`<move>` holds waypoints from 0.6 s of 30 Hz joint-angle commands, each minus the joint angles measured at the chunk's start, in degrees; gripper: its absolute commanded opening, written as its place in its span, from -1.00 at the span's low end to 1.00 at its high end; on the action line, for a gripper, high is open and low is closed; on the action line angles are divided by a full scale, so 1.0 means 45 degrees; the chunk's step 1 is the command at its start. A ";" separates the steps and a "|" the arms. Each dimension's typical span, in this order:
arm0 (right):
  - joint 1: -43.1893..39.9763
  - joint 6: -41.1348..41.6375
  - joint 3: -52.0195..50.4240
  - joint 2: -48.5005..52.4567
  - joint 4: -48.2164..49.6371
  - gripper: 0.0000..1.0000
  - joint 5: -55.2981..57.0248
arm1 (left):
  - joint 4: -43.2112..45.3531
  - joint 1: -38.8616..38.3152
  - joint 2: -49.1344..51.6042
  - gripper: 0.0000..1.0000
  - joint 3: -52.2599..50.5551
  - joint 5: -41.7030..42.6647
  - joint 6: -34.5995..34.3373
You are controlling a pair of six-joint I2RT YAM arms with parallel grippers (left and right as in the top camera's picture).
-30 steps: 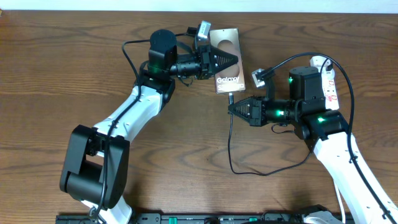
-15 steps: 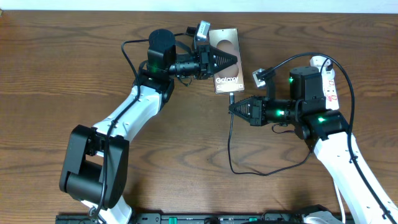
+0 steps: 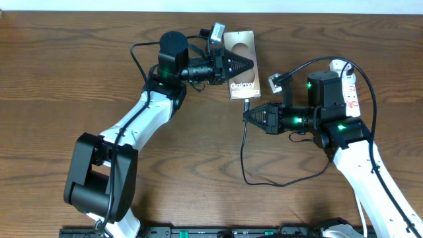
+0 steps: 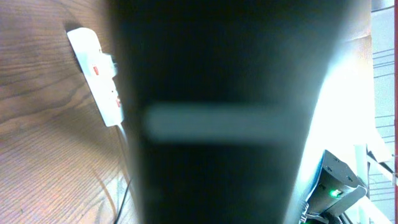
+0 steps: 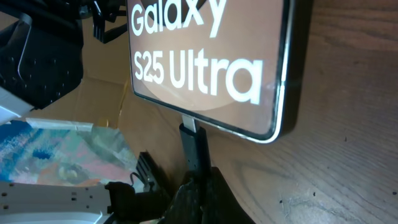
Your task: Plug charger to phone and switch on socket
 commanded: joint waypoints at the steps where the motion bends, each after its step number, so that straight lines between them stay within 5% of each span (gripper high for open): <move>1: -0.0063 0.0165 -0.0015 -0.0010 0.0141 -0.98 0.0024 | 0.0165 -0.0223 -0.0408 -0.85 0.0442 0.0573 0.0000; 18: -0.0063 0.0170 -0.0015 -0.0015 0.0573 -0.98 -0.0617 | 0.0243 -0.0219 -0.0408 -0.86 0.0442 0.1234 0.0724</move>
